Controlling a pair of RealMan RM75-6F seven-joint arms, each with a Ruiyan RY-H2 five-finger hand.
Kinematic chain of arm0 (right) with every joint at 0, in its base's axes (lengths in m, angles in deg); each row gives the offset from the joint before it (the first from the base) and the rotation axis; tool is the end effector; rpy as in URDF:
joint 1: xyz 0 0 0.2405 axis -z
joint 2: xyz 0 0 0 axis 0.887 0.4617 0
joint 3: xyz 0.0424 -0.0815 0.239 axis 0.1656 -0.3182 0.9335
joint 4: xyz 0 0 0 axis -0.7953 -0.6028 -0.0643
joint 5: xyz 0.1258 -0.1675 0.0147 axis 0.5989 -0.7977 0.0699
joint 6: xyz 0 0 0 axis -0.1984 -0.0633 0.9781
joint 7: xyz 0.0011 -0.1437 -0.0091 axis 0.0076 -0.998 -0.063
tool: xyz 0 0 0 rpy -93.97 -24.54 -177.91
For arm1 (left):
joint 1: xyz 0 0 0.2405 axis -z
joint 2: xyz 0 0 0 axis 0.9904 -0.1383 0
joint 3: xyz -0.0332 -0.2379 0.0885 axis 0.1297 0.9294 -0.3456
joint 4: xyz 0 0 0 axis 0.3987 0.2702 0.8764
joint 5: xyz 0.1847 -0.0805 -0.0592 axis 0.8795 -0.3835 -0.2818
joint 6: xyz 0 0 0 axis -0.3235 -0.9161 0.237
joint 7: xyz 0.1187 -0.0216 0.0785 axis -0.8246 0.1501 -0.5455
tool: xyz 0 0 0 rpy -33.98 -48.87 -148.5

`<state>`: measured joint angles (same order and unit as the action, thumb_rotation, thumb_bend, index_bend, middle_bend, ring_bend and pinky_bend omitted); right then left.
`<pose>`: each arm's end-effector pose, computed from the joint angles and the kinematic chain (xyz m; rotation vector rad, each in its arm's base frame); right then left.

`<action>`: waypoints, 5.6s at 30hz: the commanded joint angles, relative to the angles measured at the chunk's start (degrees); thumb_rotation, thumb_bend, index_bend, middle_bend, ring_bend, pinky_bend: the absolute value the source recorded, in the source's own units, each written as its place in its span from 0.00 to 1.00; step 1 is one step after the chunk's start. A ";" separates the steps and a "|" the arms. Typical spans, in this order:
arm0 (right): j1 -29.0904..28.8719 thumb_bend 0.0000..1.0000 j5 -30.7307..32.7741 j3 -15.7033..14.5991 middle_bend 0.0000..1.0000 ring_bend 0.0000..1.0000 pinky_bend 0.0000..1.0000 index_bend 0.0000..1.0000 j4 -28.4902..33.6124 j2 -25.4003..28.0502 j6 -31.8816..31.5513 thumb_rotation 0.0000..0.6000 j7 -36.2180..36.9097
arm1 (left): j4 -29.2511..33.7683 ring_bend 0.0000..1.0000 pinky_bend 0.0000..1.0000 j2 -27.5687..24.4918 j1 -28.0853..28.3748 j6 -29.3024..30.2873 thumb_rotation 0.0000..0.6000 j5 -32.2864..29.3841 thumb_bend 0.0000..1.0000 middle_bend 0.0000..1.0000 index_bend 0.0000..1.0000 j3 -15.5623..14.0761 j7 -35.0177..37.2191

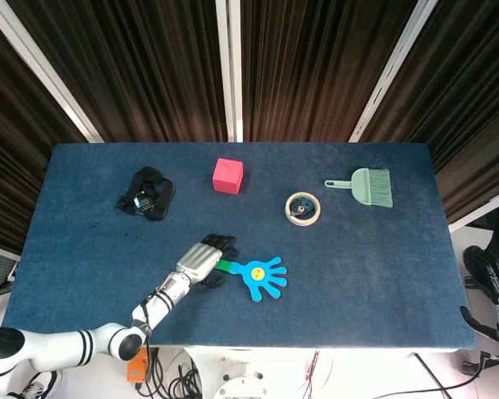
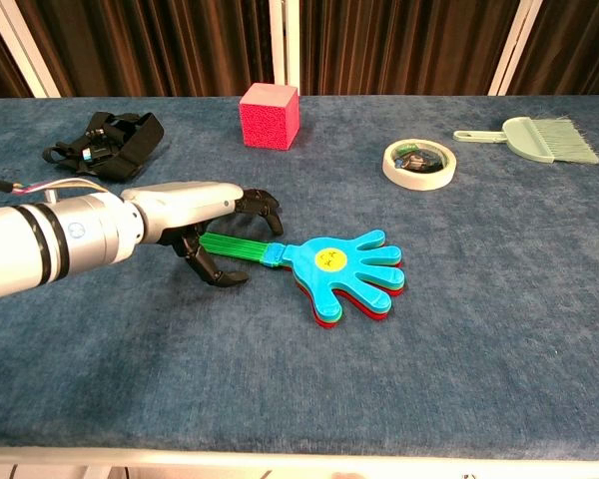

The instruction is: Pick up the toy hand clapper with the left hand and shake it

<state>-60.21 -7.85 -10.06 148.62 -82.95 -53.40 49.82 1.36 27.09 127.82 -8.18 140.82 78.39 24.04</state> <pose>-0.3494 -0.1311 0.1900 1.3344 -0.9459 0.9176 -0.1168 0.3119 -0.0878 -2.1062 -1.1737 -0.8602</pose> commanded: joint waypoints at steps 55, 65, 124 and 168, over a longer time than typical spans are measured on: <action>0.02 0.21 0.15 -0.07 0.00 0.00 0.00 0.00 0.78 0.11 0.81 1.00 -0.55 | 3.24 0.89 0.89 -8.33 -2.00 4.95 1.00 4.49 0.36 0.82 0.62 -4.30 2.76; -0.01 0.22 0.43 0.07 0.00 0.00 0.00 0.00 0.87 0.18 0.95 1.00 -0.57 | 5.54 0.93 0.91 -9.22 -0.86 3.03 1.00 -0.22 0.31 0.89 0.43 -3.63 1.84; -0.12 0.22 1.01 -0.10 0.00 0.00 0.00 0.00 1.44 0.01 2.18 1.00 -1.52 | -4.87 1.00 1.00 -8.14 -9.99 19.59 1.00 27.95 0.70 1.00 1.00 5.63 43.58; -0.26 0.22 1.46 -0.31 0.00 0.00 0.00 0.00 1.91 0.25 3.20 1.00 -2.02 | -4.06 1.00 1.00 -16.70 -4.54 5.16 1.00 20.25 0.61 1.00 1.00 -4.12 29.71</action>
<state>-60.48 -6.43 -10.37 150.50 -82.73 -50.24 47.83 1.58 12.29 120.24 7.63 162.92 80.75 84.98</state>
